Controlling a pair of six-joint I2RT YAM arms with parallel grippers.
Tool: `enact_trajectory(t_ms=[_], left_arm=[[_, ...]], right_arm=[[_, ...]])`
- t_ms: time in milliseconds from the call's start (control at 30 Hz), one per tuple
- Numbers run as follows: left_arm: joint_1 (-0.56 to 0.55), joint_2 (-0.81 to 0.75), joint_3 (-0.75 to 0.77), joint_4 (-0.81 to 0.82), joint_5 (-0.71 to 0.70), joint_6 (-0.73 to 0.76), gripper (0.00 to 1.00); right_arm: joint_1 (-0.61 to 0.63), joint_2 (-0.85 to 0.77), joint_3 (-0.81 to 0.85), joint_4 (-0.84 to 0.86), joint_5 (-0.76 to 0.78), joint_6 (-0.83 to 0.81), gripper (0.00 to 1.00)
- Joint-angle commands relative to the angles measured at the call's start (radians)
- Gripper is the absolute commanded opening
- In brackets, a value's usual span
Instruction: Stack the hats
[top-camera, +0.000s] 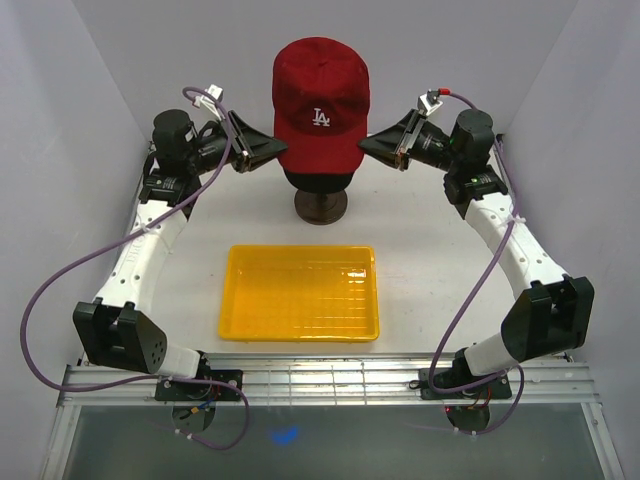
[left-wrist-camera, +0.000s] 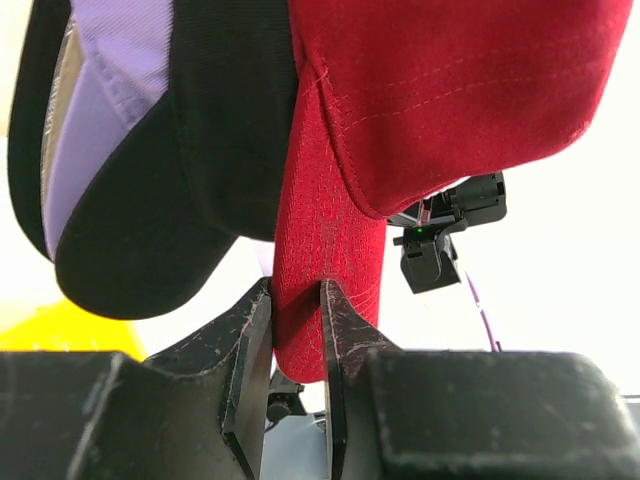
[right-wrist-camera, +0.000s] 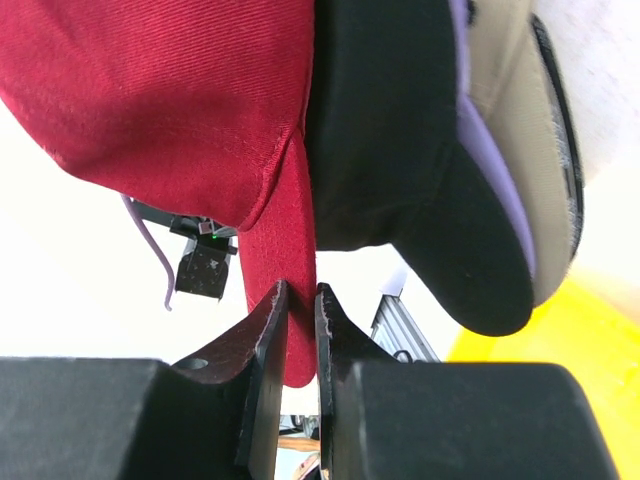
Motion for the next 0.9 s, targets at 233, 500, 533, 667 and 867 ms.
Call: enact_trajectory(t_ms=[233,500,533,667,867], left_arm=[[-0.005,-0.040,-0.051,-0.045,-0.050,0.040,0.00],[-0.004,-0.029,-0.062,-0.106,-0.087,0.083,0.00],[-0.005,-0.026,-0.064,-0.120,-0.094,0.092,0.00],[-0.004,-0.017,-0.065,-0.146,-0.110,0.115,0.00],[-0.004,-0.006,-0.068,-0.189,-0.137,0.149,0.00]], right_arm=[[-0.003,-0.020,-0.052,-0.043,0.038,-0.085,0.09],[-0.009,-0.014,-0.057,-0.094,0.061,-0.140,0.09],[-0.009,-0.014,-0.062,-0.099,0.063,-0.145,0.09],[-0.010,-0.012,-0.065,-0.119,0.075,-0.163,0.09],[-0.012,-0.008,-0.071,-0.148,0.092,-0.196,0.08]])
